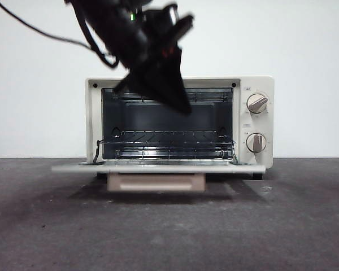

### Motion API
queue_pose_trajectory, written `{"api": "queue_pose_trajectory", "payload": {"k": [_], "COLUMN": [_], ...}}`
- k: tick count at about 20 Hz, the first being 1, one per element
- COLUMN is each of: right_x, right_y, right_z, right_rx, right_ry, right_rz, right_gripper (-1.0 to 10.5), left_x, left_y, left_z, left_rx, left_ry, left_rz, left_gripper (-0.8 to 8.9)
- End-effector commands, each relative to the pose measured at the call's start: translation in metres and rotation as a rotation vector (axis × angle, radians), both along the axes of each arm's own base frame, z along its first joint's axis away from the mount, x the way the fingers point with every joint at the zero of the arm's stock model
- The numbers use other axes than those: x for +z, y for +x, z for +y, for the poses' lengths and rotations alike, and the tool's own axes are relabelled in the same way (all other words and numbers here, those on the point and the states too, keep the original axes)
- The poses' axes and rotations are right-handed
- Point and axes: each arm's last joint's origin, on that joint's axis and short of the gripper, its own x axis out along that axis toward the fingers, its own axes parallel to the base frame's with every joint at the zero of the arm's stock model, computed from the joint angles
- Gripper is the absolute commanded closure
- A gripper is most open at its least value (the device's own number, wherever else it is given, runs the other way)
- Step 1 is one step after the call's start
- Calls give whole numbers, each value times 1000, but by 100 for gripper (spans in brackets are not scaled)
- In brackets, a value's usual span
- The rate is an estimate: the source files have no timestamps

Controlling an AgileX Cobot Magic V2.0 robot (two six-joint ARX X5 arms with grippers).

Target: Eggoven

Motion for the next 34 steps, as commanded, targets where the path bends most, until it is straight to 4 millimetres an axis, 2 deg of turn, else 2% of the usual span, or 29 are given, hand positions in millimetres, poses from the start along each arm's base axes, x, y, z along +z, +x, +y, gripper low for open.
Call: {"api": "queue_pose_trajectory", "payload": {"k": [1, 5, 7, 9, 11, 14, 16, 21, 27, 31, 34], "right_x": [4, -9, -17, -26, -38, -61, -74, -106, -141, -152, -153], "right_y": [6, 25, 41, 59, 78, 106, 119, 144, 172, 186, 189], "right_z": [5, 16, 25, 34, 41, 57, 65, 79, 84, 81, 79], "right_rx": [7, -3, 20, 37, 49, 70, 66, 47, -12, -46, -75], "right_ry": [8, -22, -7, 25, 51, 78, 77, 69, 53, 63, 60], "right_rz": [-16, 43, 67, 97, 133, 173, 187, 226, 219, 189, 170], "right_gripper": [944, 944, 944, 944, 944, 944, 944, 944, 944, 944, 944], "left_x": [26, 65, 83, 94, 91, 63, 46, 21, 15, 15, 15], "left_y": [-5, -6, -7, -6, -8, -19, -28, -41, -45, -46, -46], "left_z": [5, 45, 71, 100, 131, 176, 193, 213, 213, 211, 208], "left_rx": [13, 119, 158, 222, 276, 365, 399, 472, 469, 458, 443], "left_ry": [-60, -142, -209, -239, -266, -293, -311, -304, -299, -299, -299], "left_rz": [-52, -130, -156, -178, -164, -111, -94, -52, -43, -42, -40], "left_gripper": [806, 806, 806, 806, 806, 806, 806, 806, 806, 806, 806]}}
